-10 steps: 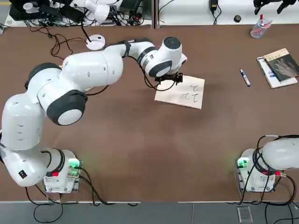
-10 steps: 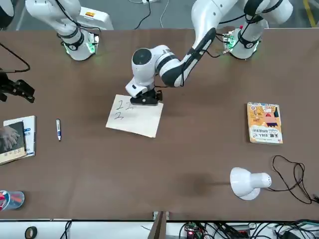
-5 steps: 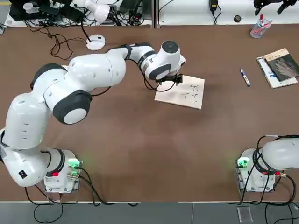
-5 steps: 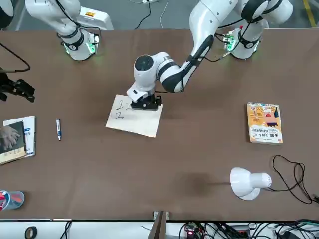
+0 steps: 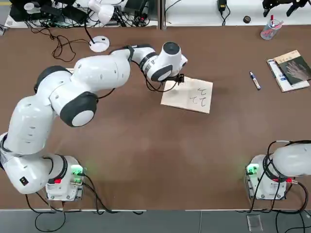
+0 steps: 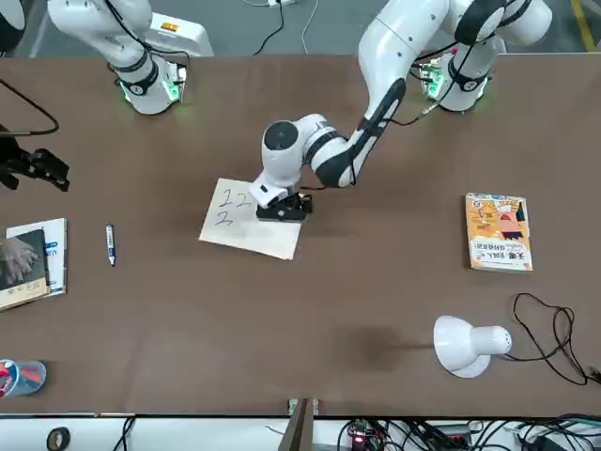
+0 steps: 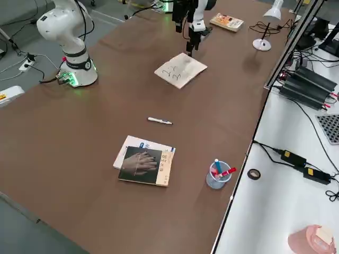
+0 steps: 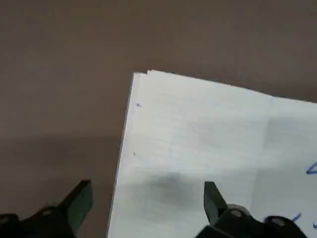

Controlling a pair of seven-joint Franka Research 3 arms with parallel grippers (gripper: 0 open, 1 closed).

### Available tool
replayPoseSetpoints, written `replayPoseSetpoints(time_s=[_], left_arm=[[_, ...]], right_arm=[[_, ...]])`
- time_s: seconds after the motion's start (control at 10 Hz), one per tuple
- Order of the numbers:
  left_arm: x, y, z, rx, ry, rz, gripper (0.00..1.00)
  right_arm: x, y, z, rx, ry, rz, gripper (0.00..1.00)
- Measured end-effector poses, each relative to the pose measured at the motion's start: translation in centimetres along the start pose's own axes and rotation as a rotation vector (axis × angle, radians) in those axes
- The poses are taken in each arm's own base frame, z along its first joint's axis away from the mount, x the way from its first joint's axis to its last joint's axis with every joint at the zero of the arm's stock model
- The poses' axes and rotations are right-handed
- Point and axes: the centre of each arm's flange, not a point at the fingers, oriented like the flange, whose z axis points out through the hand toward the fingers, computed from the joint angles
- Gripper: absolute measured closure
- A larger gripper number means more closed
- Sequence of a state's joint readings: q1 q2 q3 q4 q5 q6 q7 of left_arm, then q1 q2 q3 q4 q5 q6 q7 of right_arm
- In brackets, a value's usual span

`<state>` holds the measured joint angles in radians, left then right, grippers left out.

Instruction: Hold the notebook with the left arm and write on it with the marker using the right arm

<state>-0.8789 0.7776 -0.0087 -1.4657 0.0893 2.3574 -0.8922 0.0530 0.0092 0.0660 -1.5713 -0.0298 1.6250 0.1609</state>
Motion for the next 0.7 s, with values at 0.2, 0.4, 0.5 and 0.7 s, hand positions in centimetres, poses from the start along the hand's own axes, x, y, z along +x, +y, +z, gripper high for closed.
replayPoseSetpoints(time_s=[0.2, 0.4, 0.5, 0.7], left_arm=[[1.7, -1.6, 0.5, 0.002, 0.004, 0.004, 0.00], [2.2, -2.3, 1.1, 0.009, 0.000, 0.007, 0.00], [2.1, -2.3, 1.5, 0.010, -0.002, 0.008, 0.00], [1.7, -2.1, 2.5, 0.005, -0.001, 0.014, 0.00]], right_arm=[[-0.1, -0.1, 0.1, 0.010, -0.007, -0.001, 0.00], [-0.1, -0.1, 0.2, 0.014, -0.012, -0.003, 0.00], [-0.1, -0.2, 0.3, 0.015, -0.014, -0.004, 0.00], [-0.2, -0.2, 0.4, 0.017, -0.018, -0.006, 0.00]])
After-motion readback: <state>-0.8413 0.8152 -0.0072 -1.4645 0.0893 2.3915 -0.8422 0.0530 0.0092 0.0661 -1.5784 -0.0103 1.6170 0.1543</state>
